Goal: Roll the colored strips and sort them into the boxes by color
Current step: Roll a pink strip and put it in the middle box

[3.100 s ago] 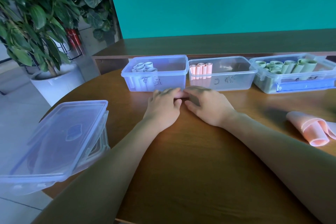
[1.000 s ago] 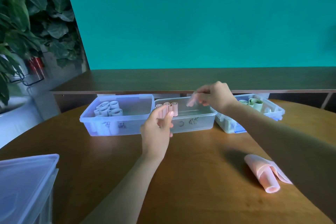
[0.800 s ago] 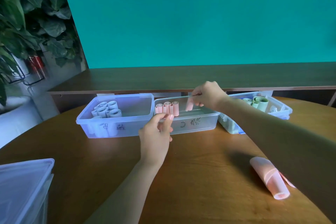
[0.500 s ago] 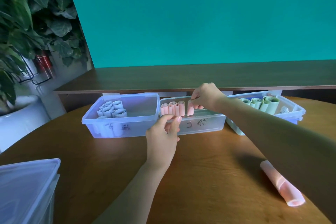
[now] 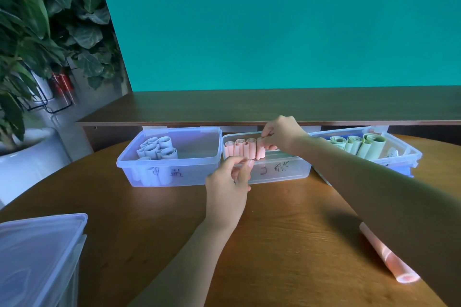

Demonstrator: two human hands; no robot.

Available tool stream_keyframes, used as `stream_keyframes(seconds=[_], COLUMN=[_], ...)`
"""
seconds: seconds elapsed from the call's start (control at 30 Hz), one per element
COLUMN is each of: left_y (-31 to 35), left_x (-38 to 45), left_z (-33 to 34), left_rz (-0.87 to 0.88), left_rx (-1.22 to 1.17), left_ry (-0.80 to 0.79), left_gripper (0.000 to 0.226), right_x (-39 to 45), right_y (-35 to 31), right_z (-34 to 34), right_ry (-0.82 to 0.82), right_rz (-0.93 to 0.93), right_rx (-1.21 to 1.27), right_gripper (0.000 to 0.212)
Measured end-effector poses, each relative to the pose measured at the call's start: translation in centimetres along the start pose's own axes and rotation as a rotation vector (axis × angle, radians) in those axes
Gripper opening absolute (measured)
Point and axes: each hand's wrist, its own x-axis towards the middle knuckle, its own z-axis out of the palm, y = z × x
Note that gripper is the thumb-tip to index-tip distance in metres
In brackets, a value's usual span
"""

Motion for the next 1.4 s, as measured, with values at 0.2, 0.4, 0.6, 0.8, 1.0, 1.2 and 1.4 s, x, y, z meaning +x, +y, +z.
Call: stream_keyframes(seconds=[0.2,0.4,0.6,0.8,1.0,1.2,1.4], left_y=[-0.3,-0.4,-0.5,-0.5,-0.8,-0.8,-0.2], left_x=[0.0,0.0,0.1,0.1,0.1,0.2,-0.1], left_z=[0.1,0.1,0.1,0.1,0.2,0.3,-0.1], left_rz=[0.0,0.006,0.011,0.017,0.02,0.027,0.0], left_rx=[0.0,0.003,-0.005,-0.013,0.009,0.003,-0.038], left_ry=[-0.004,-0.002,-0.001,0.003,0.006,0.008,0.026], left_gripper=[0.026,0.026,0.025,0.026,0.026,0.026,0.03], right_x=[0.1,0.1,0.0,0.0,-0.3,-0.5,-1.4], right_y=[0.4,0.7,0.2,-0.3,-0.2,-0.2,-0.3], right_z=[0.1,0.1,0.1,-0.1,-0.2,-0.6,-1.9], right_ry=[0.001,-0.002,0.002,-0.02,-0.014,-0.032,0.001], right_rz=[-0.013,0.026,0.033,0.021,0.04,0.029,0.047], right_rx=[-0.013,0.006,0.004,-0.055,-0.047,-0.065,-0.098], right_gripper=[0.023,0.014,0.013,0.019,0.018,0.027,0.024])
